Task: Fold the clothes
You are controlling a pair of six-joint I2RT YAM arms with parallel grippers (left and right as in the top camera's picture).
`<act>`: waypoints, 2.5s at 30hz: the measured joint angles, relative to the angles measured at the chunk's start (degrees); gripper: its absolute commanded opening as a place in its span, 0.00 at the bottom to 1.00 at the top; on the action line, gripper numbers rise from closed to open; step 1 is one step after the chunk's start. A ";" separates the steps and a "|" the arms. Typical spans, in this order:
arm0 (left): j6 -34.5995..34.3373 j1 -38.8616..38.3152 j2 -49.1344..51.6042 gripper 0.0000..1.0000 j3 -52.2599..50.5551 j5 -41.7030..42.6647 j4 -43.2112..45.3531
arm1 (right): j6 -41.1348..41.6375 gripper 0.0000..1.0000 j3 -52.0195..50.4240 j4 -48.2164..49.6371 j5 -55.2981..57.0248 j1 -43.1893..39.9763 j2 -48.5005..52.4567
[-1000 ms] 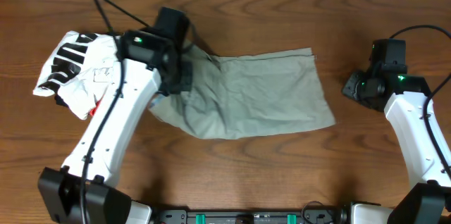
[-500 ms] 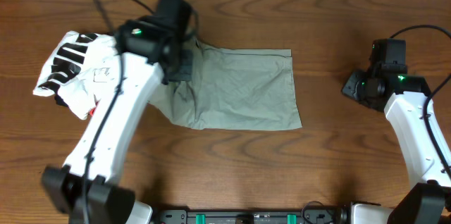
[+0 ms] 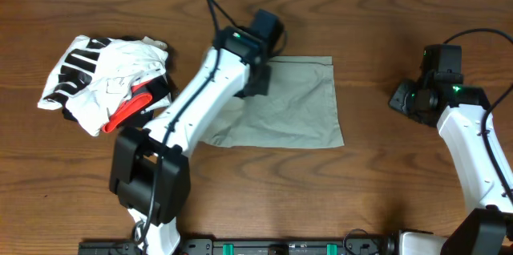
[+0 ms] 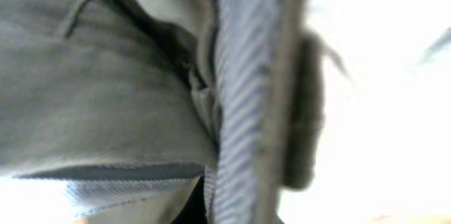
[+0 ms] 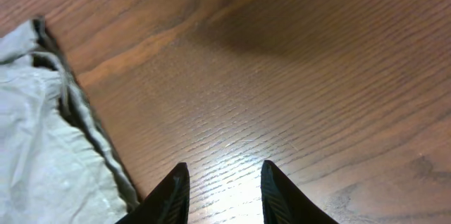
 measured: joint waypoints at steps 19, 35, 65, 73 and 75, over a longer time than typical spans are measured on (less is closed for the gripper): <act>-10.56 -7.45 0.00 0.06 0.00 2.32 4.72 | -1.90 0.14 -0.09 2.27 -5.11 0.07 1.20; -8.74 -7.41 0.00 0.06 0.00 2.29 4.70 | -11.28 0.10 -1.38 12.66 -24.50 1.51 22.10; -8.87 -12.31 6.51 0.49 0.00 8.74 6.88 | -11.89 0.09 -1.01 10.54 -22.14 1.51 22.12; -8.48 -10.36 4.07 0.53 1.84 8.66 7.02 | -11.87 0.09 -0.96 10.34 -22.05 1.51 22.12; -8.11 -9.01 2.82 0.52 2.67 8.66 7.02 | -11.87 0.09 -0.96 10.32 -22.03 1.51 22.12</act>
